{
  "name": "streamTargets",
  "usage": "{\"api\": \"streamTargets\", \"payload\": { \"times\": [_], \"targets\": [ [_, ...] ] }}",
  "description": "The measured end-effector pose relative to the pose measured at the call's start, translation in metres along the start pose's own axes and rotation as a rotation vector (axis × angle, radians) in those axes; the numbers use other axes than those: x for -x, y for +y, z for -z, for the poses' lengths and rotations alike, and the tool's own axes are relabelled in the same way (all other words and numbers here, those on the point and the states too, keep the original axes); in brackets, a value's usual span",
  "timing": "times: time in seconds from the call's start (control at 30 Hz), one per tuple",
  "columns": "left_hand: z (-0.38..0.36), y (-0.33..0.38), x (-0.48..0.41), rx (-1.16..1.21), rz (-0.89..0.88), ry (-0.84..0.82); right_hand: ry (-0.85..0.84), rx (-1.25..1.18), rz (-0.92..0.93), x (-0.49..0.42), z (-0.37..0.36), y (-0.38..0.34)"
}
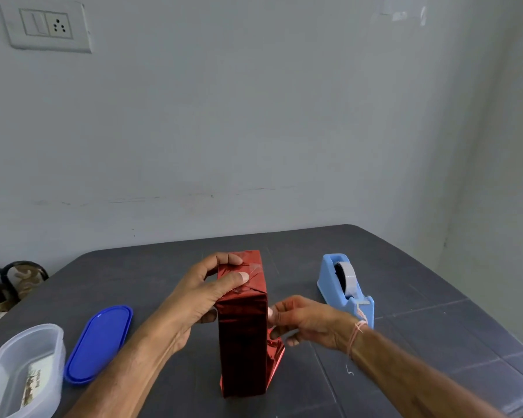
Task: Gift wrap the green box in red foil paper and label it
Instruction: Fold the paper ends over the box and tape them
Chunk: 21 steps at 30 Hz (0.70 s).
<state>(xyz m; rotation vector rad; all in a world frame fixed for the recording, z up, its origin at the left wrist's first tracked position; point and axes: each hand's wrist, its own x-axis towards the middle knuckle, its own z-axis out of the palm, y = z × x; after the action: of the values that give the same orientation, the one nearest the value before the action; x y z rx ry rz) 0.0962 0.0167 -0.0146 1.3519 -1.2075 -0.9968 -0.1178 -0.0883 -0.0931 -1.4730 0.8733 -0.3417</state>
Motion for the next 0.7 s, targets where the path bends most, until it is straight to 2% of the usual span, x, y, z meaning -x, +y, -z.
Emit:
{"api": "streamTargets", "payload": {
  "times": [0.1, 0.2, 0.43, 0.53, 0.6, 0.7],
  "targets": [
    [0.002, 0.0, -0.001, 0.001, 0.007, -0.011, 0.049, -0.147, 0.099, 0.004, 0.003, -0.016],
    [0.0, -0.001, -0.001, 0.0, 0.001, -0.014, 0.005, -0.255, 0.217, 0.011, 0.005, -0.039],
    [0.002, -0.001, 0.001, 0.009, -0.001, -0.002, 0.065, -0.112, 0.244, 0.0, -0.016, -0.046],
    [0.0, 0.001, 0.003, 0.003, -0.002, -0.004, 0.178, -0.05, 0.231, 0.001, -0.007, -0.04],
    [-0.001, 0.003, 0.004, 0.003, -0.001, -0.009, 0.257, -0.091, 0.264, 0.007, 0.002, -0.05],
    [-0.002, 0.002, 0.004, -0.009, -0.002, -0.003, 0.239, -0.027, 0.267, 0.02, 0.008, -0.083]
  ]
}}
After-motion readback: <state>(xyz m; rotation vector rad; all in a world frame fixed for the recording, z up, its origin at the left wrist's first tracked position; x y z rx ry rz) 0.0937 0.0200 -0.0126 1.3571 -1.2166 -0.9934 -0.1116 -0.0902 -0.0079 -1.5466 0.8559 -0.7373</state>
